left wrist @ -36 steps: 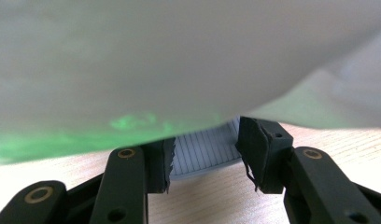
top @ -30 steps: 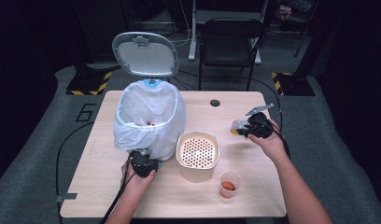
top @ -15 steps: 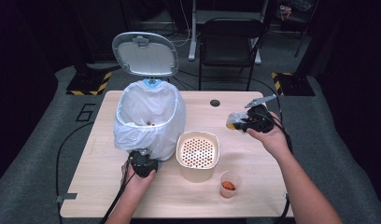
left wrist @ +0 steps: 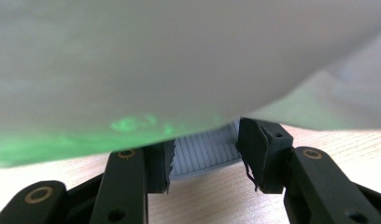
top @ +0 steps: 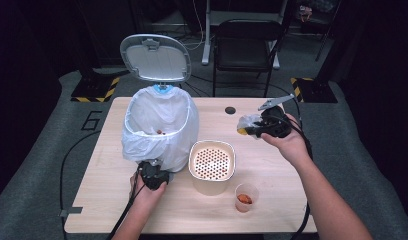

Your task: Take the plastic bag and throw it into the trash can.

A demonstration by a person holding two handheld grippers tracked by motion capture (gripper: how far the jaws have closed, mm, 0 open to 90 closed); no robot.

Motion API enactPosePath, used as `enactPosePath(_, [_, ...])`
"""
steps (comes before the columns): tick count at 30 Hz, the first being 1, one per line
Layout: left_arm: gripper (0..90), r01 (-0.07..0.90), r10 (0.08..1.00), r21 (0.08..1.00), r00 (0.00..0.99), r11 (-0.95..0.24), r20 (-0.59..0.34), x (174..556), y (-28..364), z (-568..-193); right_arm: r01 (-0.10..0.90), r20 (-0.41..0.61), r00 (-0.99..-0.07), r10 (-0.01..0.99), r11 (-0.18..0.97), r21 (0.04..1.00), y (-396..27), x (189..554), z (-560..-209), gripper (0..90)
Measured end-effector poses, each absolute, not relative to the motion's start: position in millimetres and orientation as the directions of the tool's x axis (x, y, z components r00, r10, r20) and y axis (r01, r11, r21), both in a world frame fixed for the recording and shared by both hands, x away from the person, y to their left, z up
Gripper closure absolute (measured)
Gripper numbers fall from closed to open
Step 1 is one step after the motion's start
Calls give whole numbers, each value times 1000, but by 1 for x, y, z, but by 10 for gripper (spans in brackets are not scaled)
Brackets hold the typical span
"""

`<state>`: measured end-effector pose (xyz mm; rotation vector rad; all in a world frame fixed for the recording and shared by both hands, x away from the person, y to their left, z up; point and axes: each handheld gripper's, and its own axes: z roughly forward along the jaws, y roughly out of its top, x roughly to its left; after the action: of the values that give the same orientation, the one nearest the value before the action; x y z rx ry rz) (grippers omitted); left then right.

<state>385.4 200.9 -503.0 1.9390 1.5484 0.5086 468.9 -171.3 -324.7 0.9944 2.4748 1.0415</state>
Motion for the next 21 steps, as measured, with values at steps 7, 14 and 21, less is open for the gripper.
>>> enactPosePath(7, [560, 741, 966, 653, 252, -155, -57, 385, 202, -502, 464, 8, -748, 663, 514, 722, -162, 465, -311, 709])
enactPosePath(14, [560, 743, 966, 651, 251, -155, -56, 385, 202, -502, 429, -6, -772, 635, 528, 733, -147, 458, -296, 709])
enactPosePath(21, [560, 740, 967, 657, 247, -147, -61, 385, 202, -503, 420, 1, -785, 620, 531, 736, -134, 454, -285, 709])
